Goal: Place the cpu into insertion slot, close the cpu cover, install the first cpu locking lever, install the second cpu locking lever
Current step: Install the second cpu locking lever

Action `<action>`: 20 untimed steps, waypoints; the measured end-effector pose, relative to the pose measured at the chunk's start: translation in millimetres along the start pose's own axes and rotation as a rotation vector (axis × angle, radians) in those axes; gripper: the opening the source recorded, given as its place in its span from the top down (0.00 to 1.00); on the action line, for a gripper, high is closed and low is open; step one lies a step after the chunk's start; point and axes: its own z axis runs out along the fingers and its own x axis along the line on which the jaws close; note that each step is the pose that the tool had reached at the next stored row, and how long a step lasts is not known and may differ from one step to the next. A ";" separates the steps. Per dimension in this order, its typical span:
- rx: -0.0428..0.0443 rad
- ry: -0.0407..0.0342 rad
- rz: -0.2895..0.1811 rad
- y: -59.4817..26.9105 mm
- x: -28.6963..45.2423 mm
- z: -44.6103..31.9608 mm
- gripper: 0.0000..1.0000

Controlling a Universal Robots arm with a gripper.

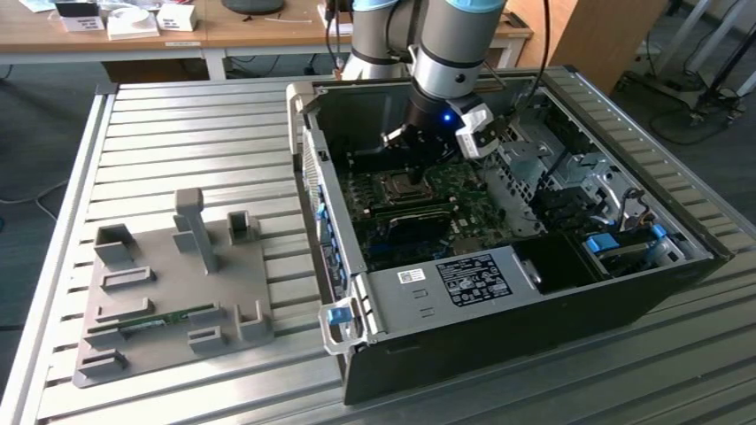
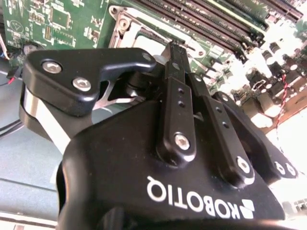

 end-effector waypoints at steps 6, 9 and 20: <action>0.0000 0.0011 -0.009 -0.8 4.3 2.3 0.89; -0.0001 0.0031 -0.030 -1.0 5.4 3.5 0.89; 0.0037 0.0083 -0.086 -1.8 12.3 6.4 0.89</action>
